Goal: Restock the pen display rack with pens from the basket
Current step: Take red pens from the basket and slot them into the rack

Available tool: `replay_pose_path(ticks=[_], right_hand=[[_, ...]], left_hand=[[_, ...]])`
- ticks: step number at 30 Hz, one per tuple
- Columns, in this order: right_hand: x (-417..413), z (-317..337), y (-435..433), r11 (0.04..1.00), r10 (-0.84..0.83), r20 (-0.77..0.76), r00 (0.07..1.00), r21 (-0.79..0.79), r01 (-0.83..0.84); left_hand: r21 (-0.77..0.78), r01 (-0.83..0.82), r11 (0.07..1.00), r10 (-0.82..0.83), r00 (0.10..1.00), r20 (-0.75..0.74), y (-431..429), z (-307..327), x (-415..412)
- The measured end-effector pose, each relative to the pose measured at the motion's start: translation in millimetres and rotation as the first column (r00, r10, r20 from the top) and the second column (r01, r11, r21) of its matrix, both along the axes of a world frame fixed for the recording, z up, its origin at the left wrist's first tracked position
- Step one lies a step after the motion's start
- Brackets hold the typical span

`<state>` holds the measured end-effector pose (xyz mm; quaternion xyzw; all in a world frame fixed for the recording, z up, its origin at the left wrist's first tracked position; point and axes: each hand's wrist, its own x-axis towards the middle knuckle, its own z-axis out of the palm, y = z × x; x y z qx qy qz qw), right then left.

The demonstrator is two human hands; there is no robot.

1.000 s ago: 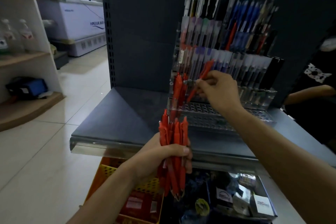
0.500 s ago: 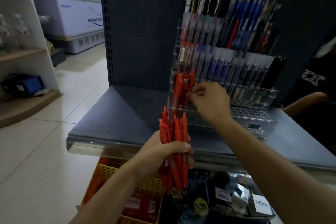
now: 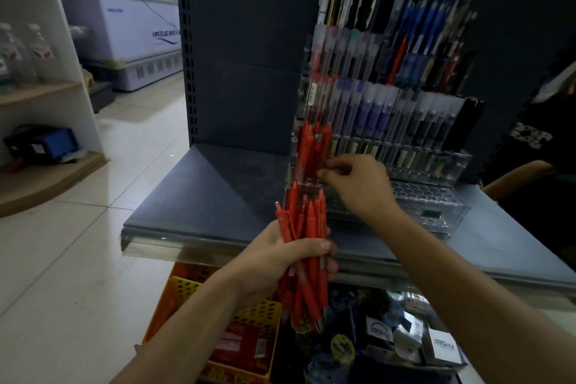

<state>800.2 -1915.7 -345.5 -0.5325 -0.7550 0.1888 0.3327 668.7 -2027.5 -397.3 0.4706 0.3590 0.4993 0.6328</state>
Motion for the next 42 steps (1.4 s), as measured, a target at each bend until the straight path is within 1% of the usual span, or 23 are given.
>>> replay_pose_path(ticks=[4, 5, 6, 7, 9, 10, 13, 14, 17, 18, 21, 23, 25, 27, 29, 31, 35, 37, 40, 42], right_hand=[[12, 4, -15, 0.996, 0.015, -0.072, 0.997, 0.085, -0.009], [15, 6, -20, 0.997, 0.038, -0.094, 0.995, 0.074, -0.031], [18, 9, -24, 0.996, 0.083, -0.112, 0.990, 0.023, -0.081], [21, 12, -30, 0.986, 0.146, -0.118, 0.982, -0.062, -0.154], [24, 15, -41, 0.919, 0.284, -0.113, 0.952, -0.252, -0.304], [26, 15, -45, 0.884, 0.329, -0.132, 0.935, -0.305, -0.354], [33, 15, -48, 0.851, 0.342, -0.283, 0.896, -0.311, -0.423], [35, 15, -48, 0.839, 0.360, -0.295, 0.885, -0.314, -0.445], [33, 14, -48, 0.803, 0.463, -0.164, 0.871, -0.338, -0.491], [31, 13, -48, 0.789, 0.486, -0.154, 0.860, -0.345, -0.508], [29, 11, -48, 0.774, 0.494, -0.204, 0.845, -0.339, -0.535], [29, 16, -46, 0.806, 0.440, -0.251, 0.862, -0.313, -0.503], [29, 24, -41, 0.868, 0.330, -0.362, 0.872, -0.247, -0.431], [28, 33, -34, 0.942, 0.219, -0.456, 0.863, -0.132, -0.309], [25, 40, -27, 0.983, 0.150, -0.479, 0.865, -0.020, -0.181], [20, 42, -24, 0.993, 0.119, -0.471, 0.874, 0.050, -0.108], [10, 43, -20, 0.989, 0.099, -0.417, 0.904, 0.142, -0.043], [5, 44, -18, 0.987, 0.095, -0.403, 0.910, 0.157, -0.033], [-1, 47, -15, 0.983, 0.086, -0.429, 0.899, 0.186, -0.006], [-2, 51, -11, 0.982, 0.084, -0.411, 0.908, 0.187, -0.006]], left_hand=[[-0.015, -0.022, 1.000, 0.023, 1.000, 0.012, -4, 1, 3], [-0.012, -0.017, 1.000, 0.018, 1.000, 0.022, -4, 2, 3], [-0.009, -0.010, 1.000, 0.010, 0.999, 0.035, -5, 3, 3], [-0.005, -0.008, 1.000, 0.008, 0.999, 0.046, -6, 4, 3], [0.001, -0.026, 1.000, 0.026, 0.998, 0.054, -7, 5, 3], [0.004, -0.036, 0.999, 0.036, 0.998, 0.056, -8, 6, 4], [0.015, -0.069, 0.997, 0.068, 0.996, 0.065, -10, 6, 5], [0.015, -0.087, 0.996, 0.086, 0.994, 0.068, -10, 5, 5], [0.033, -0.125, 0.992, 0.123, 0.991, 0.058, -8, 3, 4], [0.042, -0.133, 0.990, 0.131, 0.990, 0.049, -7, 3, 4], [0.050, -0.154, 0.987, 0.152, 0.987, 0.042, -5, 3, 4], [0.046, -0.151, 0.988, 0.149, 0.988, 0.041, -6, 2, 3], [0.027, -0.154, 0.988, 0.153, 0.988, 0.032, -7, 1, 2], [0.000, -0.170, 0.986, 0.170, 0.985, 0.024, -8, 0, 3], [-0.010, -0.179, 0.984, 0.180, 0.984, 0.019, -7, 0, 4], [-0.015, -0.185, 0.983, 0.185, 0.982, 0.018, -6, 0, 4], [-0.023, -0.191, 0.981, 0.191, 0.982, 0.003, -3, 1, 3], [-0.025, -0.190, 0.981, 0.190, 0.982, 0.003, -3, 2, 3], [-0.034, -0.199, 0.979, 0.199, 0.980, 0.006, -3, 3, 1], [-0.043, -0.198, 0.979, 0.199, 0.980, 0.018, -2, 4, 0]])
